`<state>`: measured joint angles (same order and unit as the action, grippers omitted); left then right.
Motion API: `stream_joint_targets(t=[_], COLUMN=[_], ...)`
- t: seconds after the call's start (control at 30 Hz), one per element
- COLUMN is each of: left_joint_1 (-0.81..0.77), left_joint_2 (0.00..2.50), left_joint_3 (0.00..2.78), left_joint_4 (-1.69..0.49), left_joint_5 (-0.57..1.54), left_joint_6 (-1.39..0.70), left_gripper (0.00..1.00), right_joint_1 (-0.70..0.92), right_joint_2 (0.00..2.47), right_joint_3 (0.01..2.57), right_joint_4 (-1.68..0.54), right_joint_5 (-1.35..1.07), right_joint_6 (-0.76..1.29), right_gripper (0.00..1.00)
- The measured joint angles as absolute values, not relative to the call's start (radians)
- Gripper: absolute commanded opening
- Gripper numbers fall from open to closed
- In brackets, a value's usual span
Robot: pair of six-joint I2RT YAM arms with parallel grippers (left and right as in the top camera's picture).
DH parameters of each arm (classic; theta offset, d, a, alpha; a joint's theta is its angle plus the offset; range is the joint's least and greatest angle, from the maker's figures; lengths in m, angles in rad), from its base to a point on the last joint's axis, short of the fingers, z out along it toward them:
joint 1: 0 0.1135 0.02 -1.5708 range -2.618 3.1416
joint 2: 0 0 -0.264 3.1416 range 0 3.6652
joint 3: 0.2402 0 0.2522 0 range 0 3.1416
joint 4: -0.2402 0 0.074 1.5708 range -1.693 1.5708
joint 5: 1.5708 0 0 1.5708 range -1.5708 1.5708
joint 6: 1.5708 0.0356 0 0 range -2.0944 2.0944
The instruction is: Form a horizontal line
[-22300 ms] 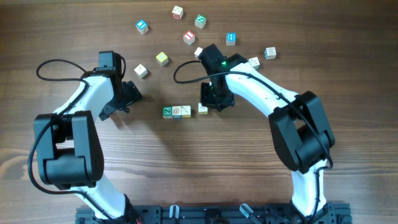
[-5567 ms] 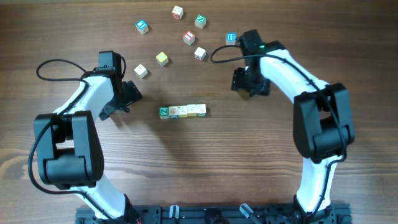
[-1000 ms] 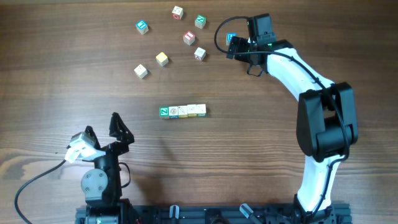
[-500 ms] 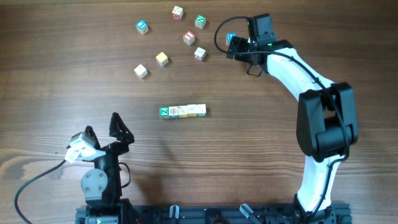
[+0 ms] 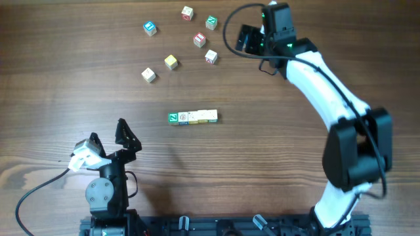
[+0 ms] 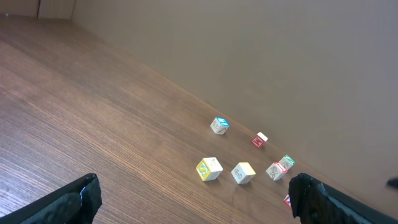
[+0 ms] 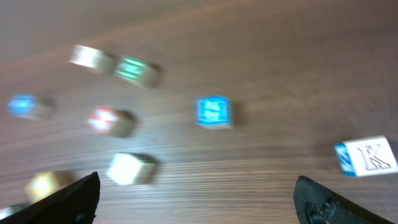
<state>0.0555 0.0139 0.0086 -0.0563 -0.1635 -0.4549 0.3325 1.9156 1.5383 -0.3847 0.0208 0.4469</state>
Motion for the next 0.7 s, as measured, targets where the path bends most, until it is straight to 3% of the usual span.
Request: stream_joint_targets(t=[0.17,0.47,0.7], left_joint_1=[0.056,0.056,0.056], left_joint_2=[0.014,0.014,0.014], left_joint_3=[0.009,0.009,0.009], left_joint_4=[-0.056,-0.056,-0.056], left_joint_5=[-0.164,-0.163,-0.164], left_joint_6=[-0.455,-0.455,-0.455], left_gripper=[1.0,1.0,1.0], right_joint_1=[0.506,0.501,0.501], right_joint_2=[1.71,1.315,1.281], right_joint_3=[1.463,0.996,0.839], right_joint_4=[-0.381,-0.388,-0.394], right_joint_5=[0.02,0.024,0.024], right_joint_6=[0.447,0.447,0.447], right_gripper=[1.0,1.0,1.0])
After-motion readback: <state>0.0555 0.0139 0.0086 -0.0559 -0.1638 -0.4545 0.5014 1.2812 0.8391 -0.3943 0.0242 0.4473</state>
